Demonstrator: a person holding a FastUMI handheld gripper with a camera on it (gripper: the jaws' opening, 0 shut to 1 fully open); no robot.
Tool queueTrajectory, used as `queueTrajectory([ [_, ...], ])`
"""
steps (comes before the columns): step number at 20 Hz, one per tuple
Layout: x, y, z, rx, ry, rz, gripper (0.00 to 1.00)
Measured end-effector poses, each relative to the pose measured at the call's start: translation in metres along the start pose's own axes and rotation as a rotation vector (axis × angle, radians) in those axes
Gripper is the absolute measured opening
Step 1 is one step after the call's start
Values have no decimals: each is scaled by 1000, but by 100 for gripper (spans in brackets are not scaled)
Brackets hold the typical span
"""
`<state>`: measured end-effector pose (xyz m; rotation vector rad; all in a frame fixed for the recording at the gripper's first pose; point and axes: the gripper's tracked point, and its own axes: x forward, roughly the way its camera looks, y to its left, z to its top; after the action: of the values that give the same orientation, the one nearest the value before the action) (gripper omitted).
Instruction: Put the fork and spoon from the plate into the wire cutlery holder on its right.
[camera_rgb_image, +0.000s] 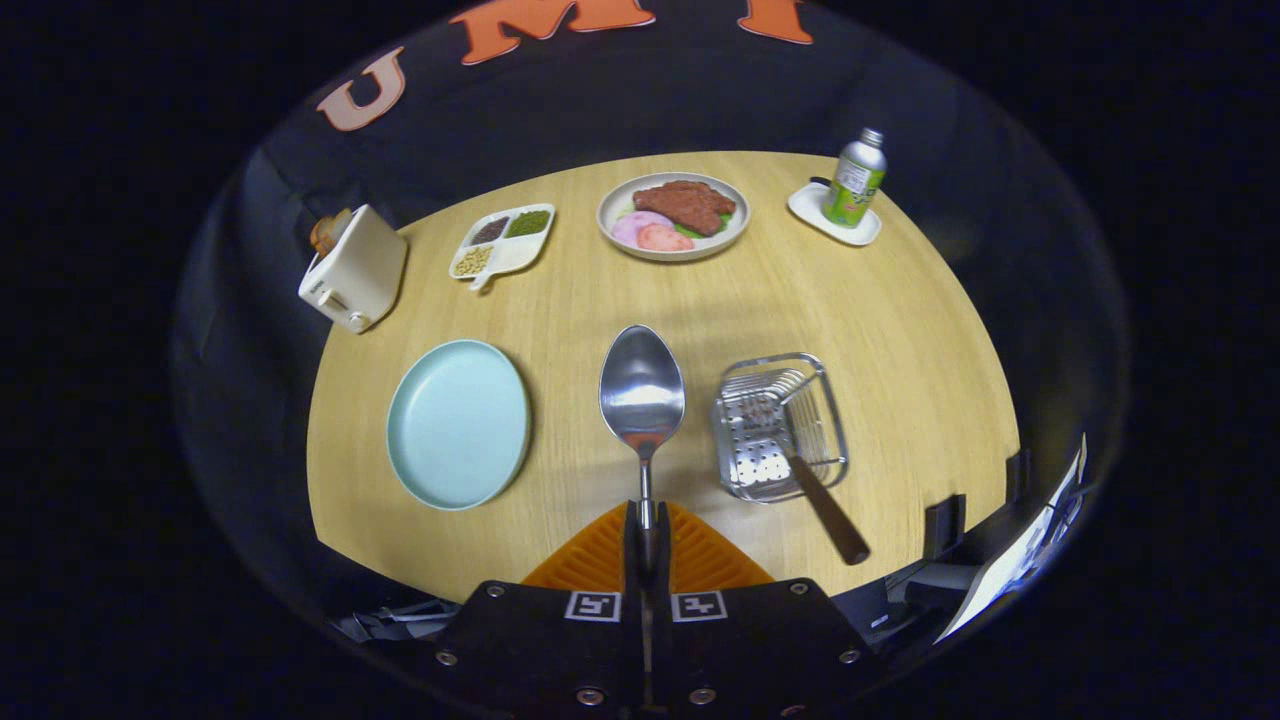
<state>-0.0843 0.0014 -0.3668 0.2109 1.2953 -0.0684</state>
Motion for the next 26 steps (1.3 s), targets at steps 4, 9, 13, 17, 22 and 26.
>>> queueTrajectory([
  [4, -1, -35, -8, -2, 27, -41, 4],
  [9, 12, -55, -14, -15, 73, -77, 6],
  [13, 5, -45, 9, -12, 1, -8, 14],
  [17, -28, -24, 60, 2, -208, 91, 23],
  [22, -117, -7, 147, -3, -640, 188, 56],
  [26, -199, 0, 186, -33, -909, 213, 79],
])
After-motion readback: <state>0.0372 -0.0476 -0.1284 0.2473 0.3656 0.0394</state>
